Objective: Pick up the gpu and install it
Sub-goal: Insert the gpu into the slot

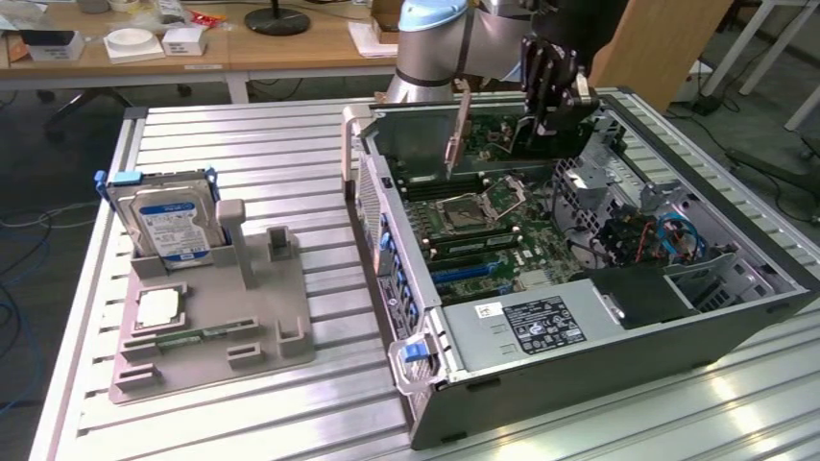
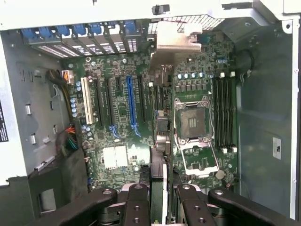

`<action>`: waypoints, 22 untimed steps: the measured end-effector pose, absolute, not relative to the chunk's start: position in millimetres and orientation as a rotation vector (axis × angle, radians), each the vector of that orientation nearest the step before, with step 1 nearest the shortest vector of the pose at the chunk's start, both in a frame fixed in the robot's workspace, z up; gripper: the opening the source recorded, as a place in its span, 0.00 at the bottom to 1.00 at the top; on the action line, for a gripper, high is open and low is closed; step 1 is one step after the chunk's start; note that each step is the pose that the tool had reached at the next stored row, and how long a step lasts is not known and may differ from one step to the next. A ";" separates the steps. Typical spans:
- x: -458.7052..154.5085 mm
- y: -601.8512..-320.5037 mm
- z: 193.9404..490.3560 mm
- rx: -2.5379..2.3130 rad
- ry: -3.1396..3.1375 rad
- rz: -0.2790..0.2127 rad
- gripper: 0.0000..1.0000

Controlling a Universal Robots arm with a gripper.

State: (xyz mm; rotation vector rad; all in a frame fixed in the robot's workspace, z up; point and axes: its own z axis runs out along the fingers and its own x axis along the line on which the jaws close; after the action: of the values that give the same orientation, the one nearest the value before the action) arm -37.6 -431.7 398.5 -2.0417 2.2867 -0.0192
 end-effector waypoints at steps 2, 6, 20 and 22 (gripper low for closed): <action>-37.7 -431.7 397.4 -2.050 2.280 -0.019 0.27; -37.8 -431.7 395.2 -2.066 2.265 -0.018 0.27; -37.9 -432.5 381.8 -2.085 2.247 -0.017 0.27; -38.0 -432.6 379.3 -2.085 2.247 -0.017 0.27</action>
State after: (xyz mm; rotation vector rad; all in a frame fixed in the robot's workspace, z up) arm -38.0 -432.6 379.3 -2.0849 2.2474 -0.0171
